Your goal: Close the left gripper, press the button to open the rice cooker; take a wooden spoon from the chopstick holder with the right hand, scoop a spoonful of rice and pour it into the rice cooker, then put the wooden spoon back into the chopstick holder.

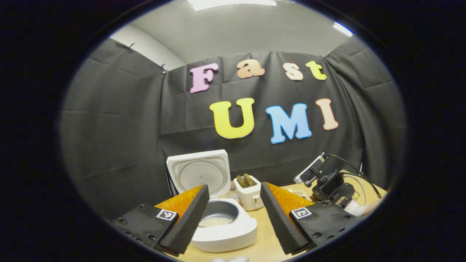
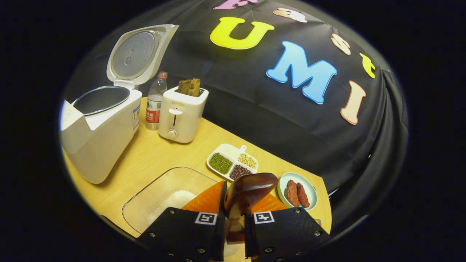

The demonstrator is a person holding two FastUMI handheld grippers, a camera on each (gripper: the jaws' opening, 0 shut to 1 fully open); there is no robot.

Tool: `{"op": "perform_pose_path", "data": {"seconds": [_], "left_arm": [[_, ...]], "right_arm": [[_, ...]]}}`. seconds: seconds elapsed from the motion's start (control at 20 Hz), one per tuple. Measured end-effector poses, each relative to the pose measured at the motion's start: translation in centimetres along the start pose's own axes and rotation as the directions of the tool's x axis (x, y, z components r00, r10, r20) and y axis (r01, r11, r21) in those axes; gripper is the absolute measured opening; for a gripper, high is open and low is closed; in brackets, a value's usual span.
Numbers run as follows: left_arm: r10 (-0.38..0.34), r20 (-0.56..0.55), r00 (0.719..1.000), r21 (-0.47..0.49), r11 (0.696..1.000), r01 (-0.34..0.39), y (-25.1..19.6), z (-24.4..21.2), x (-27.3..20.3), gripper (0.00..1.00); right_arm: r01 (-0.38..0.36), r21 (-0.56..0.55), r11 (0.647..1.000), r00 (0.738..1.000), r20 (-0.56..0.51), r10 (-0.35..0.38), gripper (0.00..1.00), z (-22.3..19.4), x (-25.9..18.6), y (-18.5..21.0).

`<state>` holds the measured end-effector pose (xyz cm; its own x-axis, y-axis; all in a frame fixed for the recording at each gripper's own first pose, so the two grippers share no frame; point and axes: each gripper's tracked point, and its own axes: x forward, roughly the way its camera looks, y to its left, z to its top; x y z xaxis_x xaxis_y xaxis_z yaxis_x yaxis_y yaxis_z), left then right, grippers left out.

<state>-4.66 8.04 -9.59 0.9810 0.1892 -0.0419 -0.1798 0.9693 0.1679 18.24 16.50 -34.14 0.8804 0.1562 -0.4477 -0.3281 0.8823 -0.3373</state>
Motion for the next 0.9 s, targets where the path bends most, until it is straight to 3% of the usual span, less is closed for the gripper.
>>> {"op": "perform_pose_path", "data": {"seconds": [0.15,0.5,0.9], "left_arm": [[0.000,-0.011,1.000,0.000,1.000,0.000,0.1,-0.4,0.1,0.96],[0.006,-0.012,1.000,0.002,1.000,-0.006,0.7,-0.6,-0.1,0.96],[0.020,-0.011,1.000,0.011,1.000,-0.020,1.8,-0.4,-0.7,0.96]], "right_arm": [[-0.054,0.058,0.997,0.998,-0.022,0.055,0.22,-0.9,0.4,1.8],[-0.083,0.159,0.984,0.995,-0.036,0.090,0.22,-0.6,-0.1,3.1],[-0.183,0.391,0.902,0.979,-0.008,0.202,0.23,1.6,-0.3,6.5]]}}
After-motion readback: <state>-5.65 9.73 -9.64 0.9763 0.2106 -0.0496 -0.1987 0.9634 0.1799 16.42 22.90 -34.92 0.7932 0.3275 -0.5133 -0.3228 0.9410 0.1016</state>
